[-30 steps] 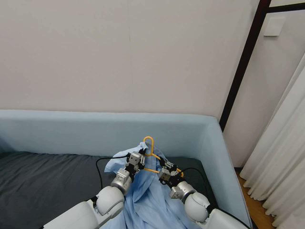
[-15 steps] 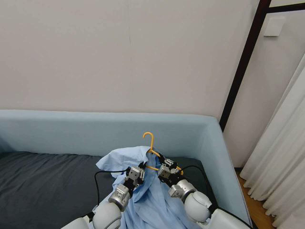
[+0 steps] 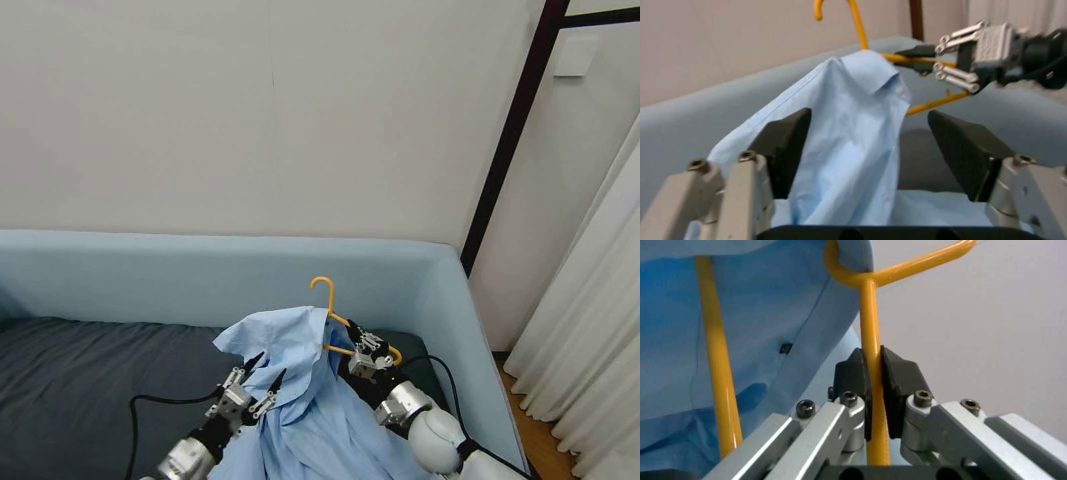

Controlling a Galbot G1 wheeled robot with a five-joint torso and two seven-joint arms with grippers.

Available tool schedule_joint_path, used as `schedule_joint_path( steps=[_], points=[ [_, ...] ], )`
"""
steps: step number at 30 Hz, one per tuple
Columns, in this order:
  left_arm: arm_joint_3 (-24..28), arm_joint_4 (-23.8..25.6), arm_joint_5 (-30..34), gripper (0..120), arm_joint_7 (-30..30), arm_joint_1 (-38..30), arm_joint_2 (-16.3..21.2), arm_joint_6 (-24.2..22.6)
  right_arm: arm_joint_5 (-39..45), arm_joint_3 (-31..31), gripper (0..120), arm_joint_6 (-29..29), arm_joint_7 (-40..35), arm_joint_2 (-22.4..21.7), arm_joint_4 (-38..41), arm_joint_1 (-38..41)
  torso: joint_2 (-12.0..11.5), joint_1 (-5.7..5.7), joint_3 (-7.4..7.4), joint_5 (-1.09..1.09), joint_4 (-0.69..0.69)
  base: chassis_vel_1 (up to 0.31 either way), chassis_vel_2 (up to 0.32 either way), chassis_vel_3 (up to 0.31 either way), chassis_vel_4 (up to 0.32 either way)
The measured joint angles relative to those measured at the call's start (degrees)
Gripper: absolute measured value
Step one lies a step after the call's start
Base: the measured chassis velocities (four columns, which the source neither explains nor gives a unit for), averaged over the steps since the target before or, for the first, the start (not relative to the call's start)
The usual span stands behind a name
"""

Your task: Pick up the clothes from the sofa and hang them on the clothes hanger.

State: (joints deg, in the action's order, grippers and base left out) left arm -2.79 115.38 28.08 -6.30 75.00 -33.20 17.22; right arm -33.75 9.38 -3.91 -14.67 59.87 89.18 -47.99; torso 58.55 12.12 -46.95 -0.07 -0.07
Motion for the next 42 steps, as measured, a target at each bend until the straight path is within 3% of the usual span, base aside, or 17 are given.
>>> schedule_joint_path(
  steps=[3,6,9,10,15,16,19,21,22,27,36,42],
  points=[
    [-0.2,-0.8,5.4,86,3.7,-3.5,1.7,0.5,-0.1,1.1,4,-0.4,-0.1,0.3,-0.7,1.4,0.0,0.0,0.0,0.01,-0.05,0.0,0.0,0.0,0.0],
    [0.0,-3.5,10.9,95,8.8,-9.5,4.3,0.6,0.3,3.1,4,-1.1,-0.2,1.3,-2.3,4.4,0.0,0.01,-0.01,0.05,0.02,0.0,0.0,0.0,0.0],
    [3.6,-9.4,15.2,100,15.3,-20.3,6.6,1.3,0.9,3.1,4,-1.5,-0.2,1.9,-3.1,5.6,0.0,0.02,-0.02,0.02,0.03,0.0,0.0,0.0,0.0],
    [3.6,-9.4,15.2,100,15.3,-20.3,6.6,1.3,0.9,3.1,4,-1.5,-0.2,1.9,-3.1,5.6,0.0,0.02,-0.02,0.02,0.03,0.0,0.0,0.0,0.0],
    [14.1,-18.1,20.7,100,23.8,-38.6,6.4,1.3,0.8,2.2,4,-1.9,-0.2,1.4,-2.8,4.7,0.0,0.02,-0.01,0.07,-0.01,0.0,0.0,0.0,0.0],
    [14.1,-18.1,20.7,100,23.8,-38.6,6.4,1.3,0.8,2.2,4,-1.9,-0.2,1.4,-2.8,4.7,0.0,0.02,-0.01,0.07,-0.01,0.0,0.0,0.0,0.0],
    [23.3,-24.3,22.3,100,33.5,-49.3,4.9,-0.1,0.5,1.5,4,-2.0,-0.2,1.0,-2.2,3.0,0.0,0.02,-0.02,-0.01,0.01,0.0,0.0,0.0,0.0],
    [27.4,-29.0,23.2,100,41.3,-56.1,3.1,-0.9,0.5,1.1,4,-2.0,-0.2,0.8,-1.5,2.3,0.0,0.02,-0.01,0.05,0.0,0.0,0.0,0.0,0.0],
    [27.4,-29.0,23.2,100,41.3,-56.1,3.1,-0.9,0.5,1.1,4,-2.0,-0.2,0.8,-1.5,2.3,0.0,0.02,-0.01,0.05,0.0,0.0,0.0,0.0,0.0],
    [36.5,-39.1,24.8,100,52.0,-69.1,-2.1,-3.5,0.4,-0.4,4,-2.0,-0.2,-0.1,-0.4,1.1,0.0,0.02,-0.01,0.06,0.0,0.0,0.0,0.0,0.0],
    [45.7,-48.5,25.0,100,57.5,-76.2,-8.0,-5.4,-0.1,-1.2,4,-2.3,-0.2,-0.3,0.4,-0.1,0.0,0.02,-0.02,0.03,0.01,0.0,0.0,0.0,0.0],
    [48.8,-53.5,24.8,100,61.4,-78.5,-11.0,-6.1,-0.6,-1.1,4,-2.3,-0.2,-0.1,0.9,-0.5,0.0,0.02,-0.01,0.04,0.01,0.0,0.0,0.0,0.0]
  ],
)
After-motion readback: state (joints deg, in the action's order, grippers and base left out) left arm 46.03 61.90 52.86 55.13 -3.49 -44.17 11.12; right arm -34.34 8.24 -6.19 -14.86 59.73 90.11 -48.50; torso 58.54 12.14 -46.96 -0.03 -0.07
